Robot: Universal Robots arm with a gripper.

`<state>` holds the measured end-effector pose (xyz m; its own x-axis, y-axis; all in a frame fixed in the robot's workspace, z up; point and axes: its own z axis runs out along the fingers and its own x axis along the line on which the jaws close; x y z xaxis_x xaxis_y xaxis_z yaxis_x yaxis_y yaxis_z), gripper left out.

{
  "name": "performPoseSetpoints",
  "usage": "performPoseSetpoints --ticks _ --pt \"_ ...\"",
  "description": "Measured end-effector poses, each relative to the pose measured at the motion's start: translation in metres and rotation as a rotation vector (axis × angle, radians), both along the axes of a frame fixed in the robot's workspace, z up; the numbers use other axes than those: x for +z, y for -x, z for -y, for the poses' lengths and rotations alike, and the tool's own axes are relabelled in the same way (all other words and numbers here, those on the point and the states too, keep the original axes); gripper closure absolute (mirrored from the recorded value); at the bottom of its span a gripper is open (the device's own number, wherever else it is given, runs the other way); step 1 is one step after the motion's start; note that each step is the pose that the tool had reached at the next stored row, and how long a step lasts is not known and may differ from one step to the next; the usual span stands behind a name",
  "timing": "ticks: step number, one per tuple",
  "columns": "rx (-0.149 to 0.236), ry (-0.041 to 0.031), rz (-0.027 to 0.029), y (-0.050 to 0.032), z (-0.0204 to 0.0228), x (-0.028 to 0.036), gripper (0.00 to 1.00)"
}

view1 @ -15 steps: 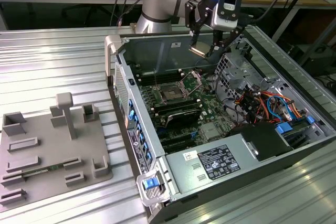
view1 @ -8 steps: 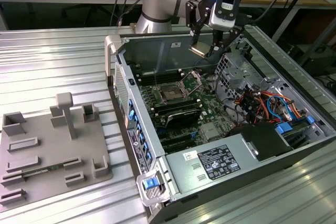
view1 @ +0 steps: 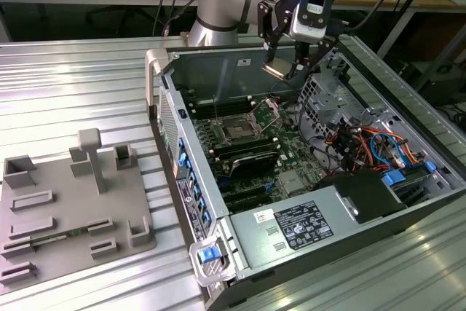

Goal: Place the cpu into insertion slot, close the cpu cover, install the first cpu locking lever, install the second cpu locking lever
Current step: 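Place the cpu into insertion slot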

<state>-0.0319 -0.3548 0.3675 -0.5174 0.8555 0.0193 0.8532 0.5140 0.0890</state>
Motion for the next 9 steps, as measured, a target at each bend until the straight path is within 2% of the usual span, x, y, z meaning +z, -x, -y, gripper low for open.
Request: performPoseSetpoints --ticks 5,9 --pt "-0.01 -0.0001 0.0 0.0001 0.0 0.0 0.45" --pt "-0.063 0.0 0.0 0.0001 0.0 0.0 0.45"
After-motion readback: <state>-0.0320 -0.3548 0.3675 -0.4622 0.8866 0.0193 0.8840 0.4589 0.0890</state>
